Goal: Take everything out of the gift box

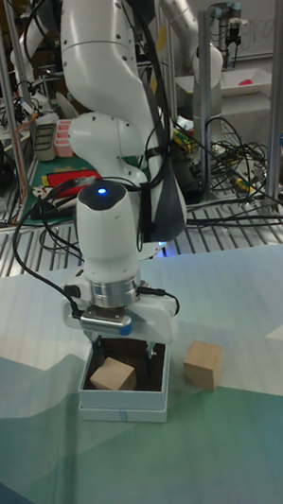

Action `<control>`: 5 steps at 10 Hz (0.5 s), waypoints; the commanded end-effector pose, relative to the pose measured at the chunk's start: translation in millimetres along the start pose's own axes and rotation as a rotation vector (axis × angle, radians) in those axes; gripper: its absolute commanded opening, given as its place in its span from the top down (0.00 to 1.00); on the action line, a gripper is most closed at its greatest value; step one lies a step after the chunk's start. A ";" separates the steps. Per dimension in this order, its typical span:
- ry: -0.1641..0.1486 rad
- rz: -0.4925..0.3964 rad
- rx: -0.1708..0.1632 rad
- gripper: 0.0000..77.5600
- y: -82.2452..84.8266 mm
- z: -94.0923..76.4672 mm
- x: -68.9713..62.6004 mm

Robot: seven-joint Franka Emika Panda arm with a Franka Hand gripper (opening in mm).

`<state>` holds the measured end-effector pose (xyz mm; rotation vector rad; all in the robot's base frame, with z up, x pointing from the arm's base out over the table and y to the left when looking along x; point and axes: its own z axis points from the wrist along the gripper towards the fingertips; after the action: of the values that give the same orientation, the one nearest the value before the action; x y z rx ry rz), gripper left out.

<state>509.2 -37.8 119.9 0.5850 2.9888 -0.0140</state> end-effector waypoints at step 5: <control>0.002 0.027 0.002 0.00 -0.9 -15.2 -3.6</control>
<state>509.9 -39.3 134.1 0.6252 2.9854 -0.0149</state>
